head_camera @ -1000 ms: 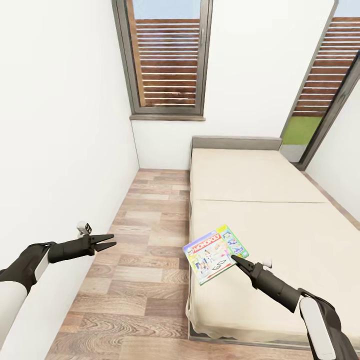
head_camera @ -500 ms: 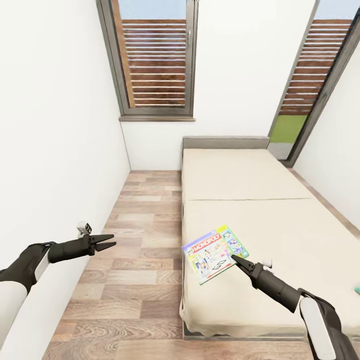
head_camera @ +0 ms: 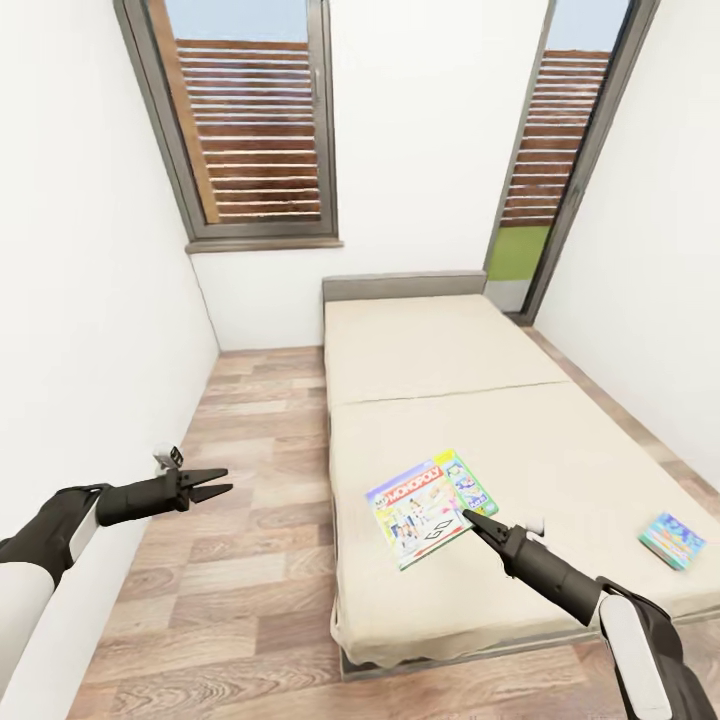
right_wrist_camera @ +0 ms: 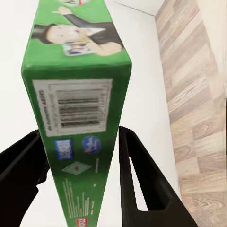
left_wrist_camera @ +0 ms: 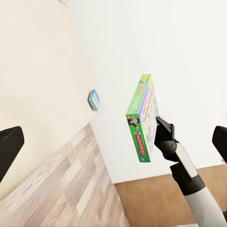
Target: Put all the toys in the child's room - the three board games (two on the bed and one on the table), the two jigsaw puzzles on the table, and the tennis ball on the table - inside the toy box on the table in the child's room.
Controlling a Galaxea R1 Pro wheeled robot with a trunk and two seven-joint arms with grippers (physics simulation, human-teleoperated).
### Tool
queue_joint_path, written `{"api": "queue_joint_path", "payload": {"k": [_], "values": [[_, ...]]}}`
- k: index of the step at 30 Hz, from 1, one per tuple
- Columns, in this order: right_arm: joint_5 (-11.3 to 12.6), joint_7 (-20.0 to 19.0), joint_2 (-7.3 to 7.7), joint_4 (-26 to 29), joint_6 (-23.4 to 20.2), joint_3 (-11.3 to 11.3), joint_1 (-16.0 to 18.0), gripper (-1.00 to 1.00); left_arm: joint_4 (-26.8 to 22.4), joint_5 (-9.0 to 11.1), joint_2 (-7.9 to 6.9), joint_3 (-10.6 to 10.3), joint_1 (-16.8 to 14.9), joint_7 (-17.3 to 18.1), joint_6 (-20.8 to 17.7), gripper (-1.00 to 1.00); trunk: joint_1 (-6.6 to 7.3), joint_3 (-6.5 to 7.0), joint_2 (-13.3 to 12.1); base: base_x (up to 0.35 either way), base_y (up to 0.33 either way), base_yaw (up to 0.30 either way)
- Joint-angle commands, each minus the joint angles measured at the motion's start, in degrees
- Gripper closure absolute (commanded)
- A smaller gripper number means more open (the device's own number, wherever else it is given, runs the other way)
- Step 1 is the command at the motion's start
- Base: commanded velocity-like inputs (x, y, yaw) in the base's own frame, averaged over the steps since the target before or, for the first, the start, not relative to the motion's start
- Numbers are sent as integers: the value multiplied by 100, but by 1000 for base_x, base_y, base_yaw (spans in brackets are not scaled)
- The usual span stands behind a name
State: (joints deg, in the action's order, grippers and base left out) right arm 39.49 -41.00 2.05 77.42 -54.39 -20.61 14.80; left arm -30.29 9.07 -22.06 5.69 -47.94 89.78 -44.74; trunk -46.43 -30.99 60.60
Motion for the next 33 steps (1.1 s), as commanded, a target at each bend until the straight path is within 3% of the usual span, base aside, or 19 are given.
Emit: {"api": "queue_joint_path", "payload": {"k": [1, 8, 21, 33], "values": [[6, -24, -4, 0, -10, -6, 6, 100, -3, -2, -3, 1, 1, 22, -61, -100, 22, 16, -38, 0, 0, -281], [11, -25, -48, -3, 258, -10, -10, 100, -3, -2, -3, 9, 0, 22, -61, -100, 176, 178, -319, 0, 0, -122], [-1, -44, -169, 1, 306, -9, -38, 100, -11, -2, -23, 5, -2, 22, -61, -100, 462, 530, -840, 0, 0, -4], [4, -49, -178, -2, 437, -13, -38, 100, -18, -11, -22, -4, 1, 22, -61, -100, 725, 859, -1322, 0, 0, 0]]}}
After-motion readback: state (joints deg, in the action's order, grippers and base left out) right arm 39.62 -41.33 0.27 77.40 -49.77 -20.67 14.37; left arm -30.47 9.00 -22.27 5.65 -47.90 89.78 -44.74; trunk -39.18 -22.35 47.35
